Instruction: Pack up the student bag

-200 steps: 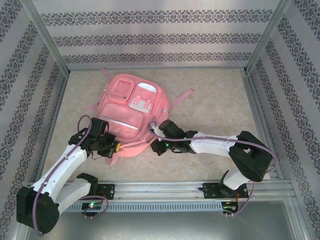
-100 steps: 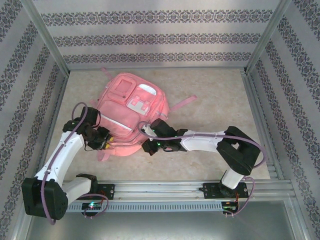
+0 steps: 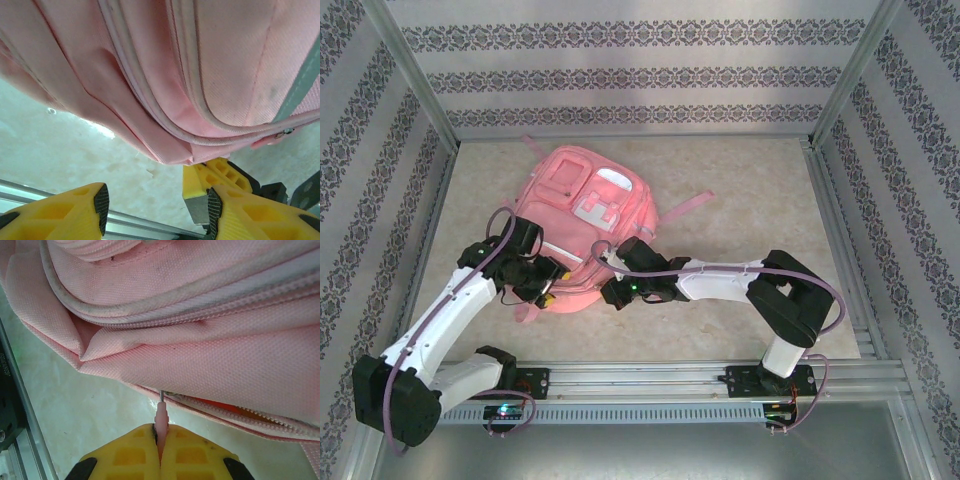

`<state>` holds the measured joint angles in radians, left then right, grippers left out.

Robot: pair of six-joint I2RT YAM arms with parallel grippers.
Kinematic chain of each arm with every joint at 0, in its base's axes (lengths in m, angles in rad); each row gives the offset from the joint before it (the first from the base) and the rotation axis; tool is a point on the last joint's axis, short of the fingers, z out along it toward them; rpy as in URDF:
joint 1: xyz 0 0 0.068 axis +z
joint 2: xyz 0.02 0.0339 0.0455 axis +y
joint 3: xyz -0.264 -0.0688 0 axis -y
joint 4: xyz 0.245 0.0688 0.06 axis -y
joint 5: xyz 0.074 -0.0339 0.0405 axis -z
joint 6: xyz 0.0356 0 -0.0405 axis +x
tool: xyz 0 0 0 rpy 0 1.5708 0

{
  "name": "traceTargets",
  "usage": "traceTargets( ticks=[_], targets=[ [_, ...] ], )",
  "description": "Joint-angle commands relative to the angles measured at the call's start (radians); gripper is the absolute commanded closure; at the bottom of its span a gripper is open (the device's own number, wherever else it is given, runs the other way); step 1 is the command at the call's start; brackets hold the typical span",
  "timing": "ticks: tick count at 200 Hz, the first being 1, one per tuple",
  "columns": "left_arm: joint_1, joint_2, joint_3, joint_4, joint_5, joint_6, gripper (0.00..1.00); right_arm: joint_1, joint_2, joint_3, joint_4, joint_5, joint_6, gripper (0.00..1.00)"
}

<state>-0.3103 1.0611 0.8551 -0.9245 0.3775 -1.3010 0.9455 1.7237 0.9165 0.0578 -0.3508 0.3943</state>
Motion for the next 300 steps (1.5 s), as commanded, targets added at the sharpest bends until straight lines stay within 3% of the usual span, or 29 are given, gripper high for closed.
traceTargets(
  ticks=[1,52,98,126,197,235,300],
  targets=[
    [-0.022,0.010,-0.001,0.011,-0.014,-0.098,0.44,0.007,0.004,0.018,0.023,-0.009,0.009,1.00],
    [-0.023,0.007,-0.064,0.051,-0.021,-0.182,0.44,0.003,-0.004,0.005,0.034,-0.004,0.015,1.00],
    [-0.024,0.120,-0.047,0.124,-0.035,-0.170,0.47,-0.002,0.000,0.000,0.045,-0.002,0.026,1.00],
    [-0.023,0.128,-0.076,0.172,-0.048,-0.168,0.55,-0.002,-0.008,-0.007,0.032,-0.004,0.011,1.00],
    [-0.016,0.107,-0.148,0.224,-0.038,-0.179,0.88,-0.002,-0.051,-0.078,-0.005,0.034,-0.028,1.00],
    [-0.008,0.089,-0.163,0.227,-0.034,-0.177,0.94,-0.009,-0.069,-0.102,-0.028,0.086,-0.031,1.00],
    [-0.002,0.073,-0.183,0.239,-0.021,-0.174,0.94,-0.070,-0.085,-0.111,-0.042,0.148,0.012,1.00]
  ],
)
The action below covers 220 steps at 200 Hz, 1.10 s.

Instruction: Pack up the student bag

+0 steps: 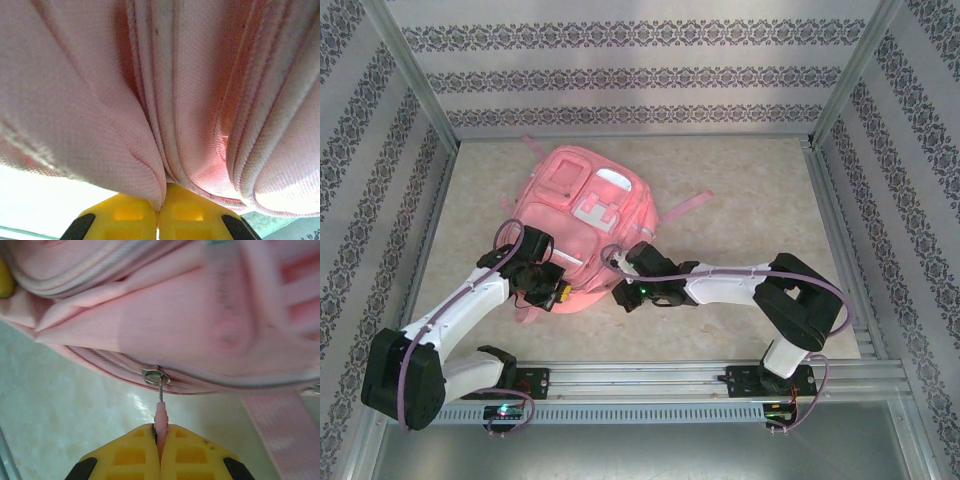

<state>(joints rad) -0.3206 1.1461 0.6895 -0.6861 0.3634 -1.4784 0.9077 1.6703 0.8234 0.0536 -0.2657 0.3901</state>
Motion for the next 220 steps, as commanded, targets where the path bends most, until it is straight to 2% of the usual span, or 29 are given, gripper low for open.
traceTargets(
  ticks=[1,31,40,55,65,95,138,151,165,193,220],
  targets=[
    [0.009,-0.013,-0.019,0.001,-0.007,0.003,0.94,-0.033,-0.032,-0.019,-0.039,0.064,0.017,1.00],
    [0.009,-0.008,-0.020,0.047,0.024,0.019,0.91,-0.053,-0.046,-0.018,-0.038,0.075,0.037,1.00],
    [0.009,0.002,-0.005,0.063,0.040,0.042,0.83,-0.056,-0.054,-0.019,-0.036,0.078,0.041,1.00],
    [0.008,0.024,0.042,0.066,0.071,0.117,0.62,-0.072,-0.072,-0.022,-0.037,0.086,0.061,1.00],
    [0.008,0.036,0.076,0.071,0.097,0.169,0.53,-0.091,-0.087,-0.032,-0.034,0.090,0.083,1.00],
    [0.008,0.040,0.170,0.035,0.145,0.291,0.40,-0.174,-0.175,-0.069,-0.046,0.122,0.140,1.00],
    [0.016,0.027,0.390,-0.160,0.006,0.522,0.33,-0.317,-0.274,-0.111,-0.173,0.178,0.214,1.00],
    [0.039,0.043,0.419,-0.187,-0.033,0.561,0.31,-0.351,-0.291,-0.129,-0.195,0.194,0.226,0.97],
    [0.088,0.051,0.388,-0.157,-0.034,0.572,0.31,-0.378,-0.299,-0.140,-0.211,0.194,0.245,0.92],
    [0.187,0.044,0.279,-0.049,-0.071,0.573,0.31,-0.395,-0.315,-0.135,-0.228,0.160,0.260,0.78],
    [0.255,0.093,0.251,0.067,-0.112,0.626,0.31,-0.398,-0.338,-0.133,-0.250,0.131,0.232,0.77]
  ],
)
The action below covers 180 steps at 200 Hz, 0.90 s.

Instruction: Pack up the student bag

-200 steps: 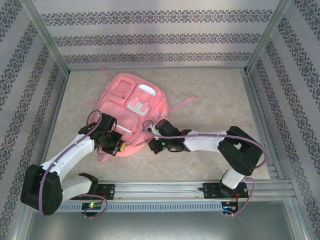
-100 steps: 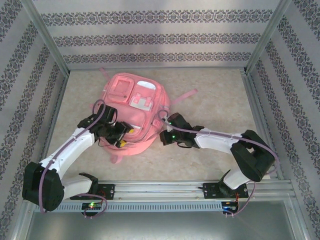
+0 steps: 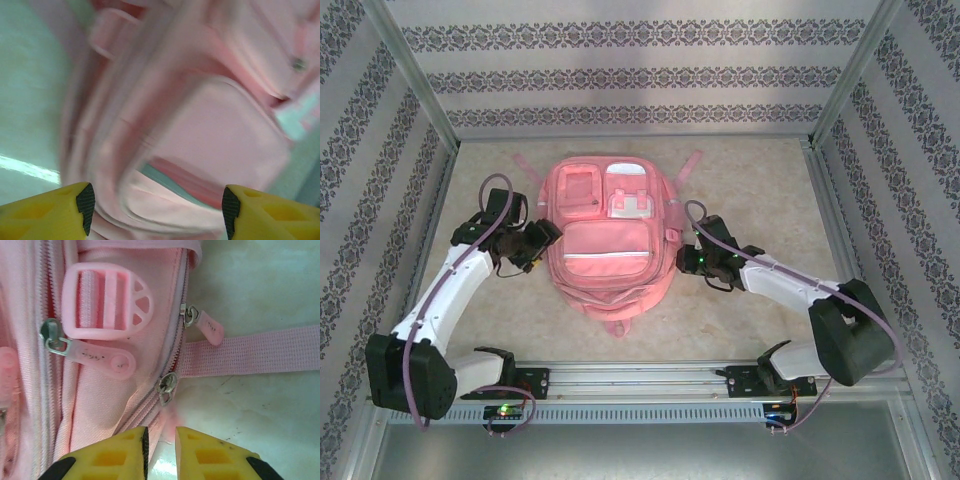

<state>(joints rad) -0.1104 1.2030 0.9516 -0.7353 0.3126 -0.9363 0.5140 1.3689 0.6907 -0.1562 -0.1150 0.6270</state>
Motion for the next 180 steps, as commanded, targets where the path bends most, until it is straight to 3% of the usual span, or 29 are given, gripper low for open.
traceTargets(
  ticks=[1,30,62,74,92,125,180],
  targets=[
    [0.046,0.039,-0.011,0.118,-0.064,0.087,0.31,-0.005,-0.037,0.001,-0.043,-0.020,-0.006,0.77],
    [0.069,0.157,0.064,0.208,-0.136,0.154,0.29,-0.023,-0.058,-0.015,-0.050,-0.045,0.010,0.75],
    [0.097,0.267,0.126,0.365,-0.180,0.232,0.25,-0.023,-0.148,-0.036,-0.075,0.013,-0.002,0.60],
    [0.133,0.328,0.147,0.402,-0.123,0.229,0.25,-0.023,-0.175,-0.026,-0.112,0.042,-0.024,0.53],
    [0.175,0.403,0.141,0.498,0.023,0.187,0.24,-0.022,-0.208,-0.010,-0.155,0.070,-0.077,0.49],
    [0.138,0.482,0.102,0.669,0.250,0.119,0.33,-0.017,-0.270,-0.018,-0.195,0.102,-0.122,0.47],
    [0.049,0.446,-0.013,0.851,0.311,0.058,0.38,-0.014,-0.339,-0.051,-0.229,0.132,-0.148,0.46]
  ],
)
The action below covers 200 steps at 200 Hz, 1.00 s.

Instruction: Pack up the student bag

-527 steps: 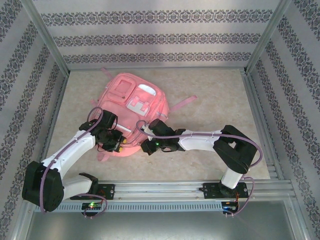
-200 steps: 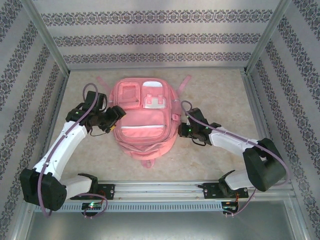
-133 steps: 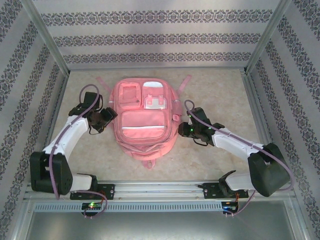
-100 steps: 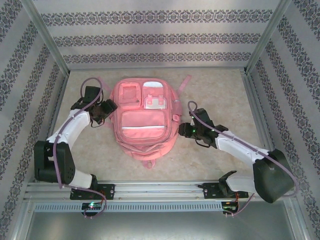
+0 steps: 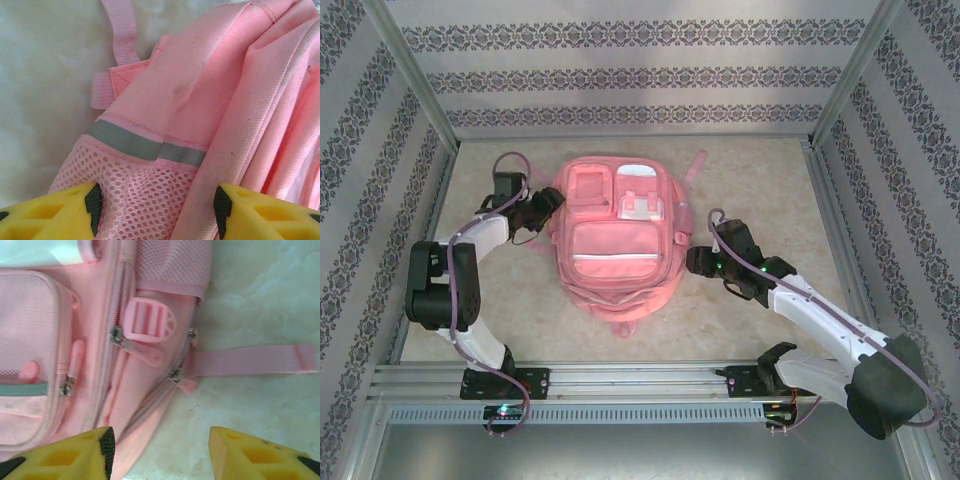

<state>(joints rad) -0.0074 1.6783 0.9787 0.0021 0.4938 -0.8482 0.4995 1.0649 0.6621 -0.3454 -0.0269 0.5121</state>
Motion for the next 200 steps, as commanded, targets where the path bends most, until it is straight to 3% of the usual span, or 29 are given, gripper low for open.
traceTargets(
  ticks=[1,24,31,35,38,57,61,64,81,95,124,155,174,200],
  targets=[
    [-0.054,-0.030,-0.041,0.115,0.130,-0.030,0.38,0.001,-0.035,-0.023,-0.040,0.045,-0.033,0.46],
    [-0.056,-0.053,-0.077,0.144,0.141,-0.074,0.39,-0.003,-0.042,-0.010,-0.052,0.059,-0.044,0.41],
    [-0.051,-0.076,-0.080,0.102,0.134,-0.055,0.39,-0.005,-0.042,0.004,-0.064,0.069,-0.046,0.29],
    [-0.047,-0.097,-0.081,0.063,0.122,-0.032,0.38,-0.008,-0.042,0.013,-0.072,0.074,-0.049,0.06],
    [-0.044,-0.117,-0.083,0.032,0.110,-0.010,0.37,-0.010,-0.041,0.021,-0.076,0.076,-0.051,0.03],
    [-0.037,-0.274,-0.064,-0.209,-0.045,0.173,0.26,-0.022,-0.040,0.082,-0.122,0.098,-0.072,0.02],
    [-0.034,-0.302,-0.052,-0.266,-0.081,0.202,0.04,-0.025,-0.042,0.098,-0.132,0.102,-0.078,0.02],
    [-0.031,-0.321,-0.043,-0.307,-0.108,0.220,0.01,-0.027,-0.043,0.111,-0.139,0.104,-0.080,0.02],
    [-0.003,-0.411,0.012,-0.515,-0.266,0.277,0.00,-0.036,-0.052,0.175,-0.132,0.091,-0.098,0.02],
    [0.000,-0.500,0.013,-0.580,-0.424,0.322,0.00,-0.039,-0.060,0.208,-0.085,0.074,-0.168,0.02],
    [0.000,-0.525,0.006,-0.620,-0.670,0.369,0.00,-0.045,-0.097,0.172,0.076,0.243,-0.298,0.02],
    [0.001,-0.581,-0.086,-0.458,-0.704,0.539,0.00,-0.063,-0.110,0.129,0.256,0.326,-0.425,0.02],
    [0.001,-0.595,-0.169,-0.285,-0.521,0.846,0.00,-0.064,-0.073,0.139,0.274,0.316,-0.516,0.02],
    [0.001,-0.594,-0.243,-0.179,-0.645,0.863,0.00,-0.089,-0.038,0.085,0.359,0.289,-0.542,0.02]
  ],
)
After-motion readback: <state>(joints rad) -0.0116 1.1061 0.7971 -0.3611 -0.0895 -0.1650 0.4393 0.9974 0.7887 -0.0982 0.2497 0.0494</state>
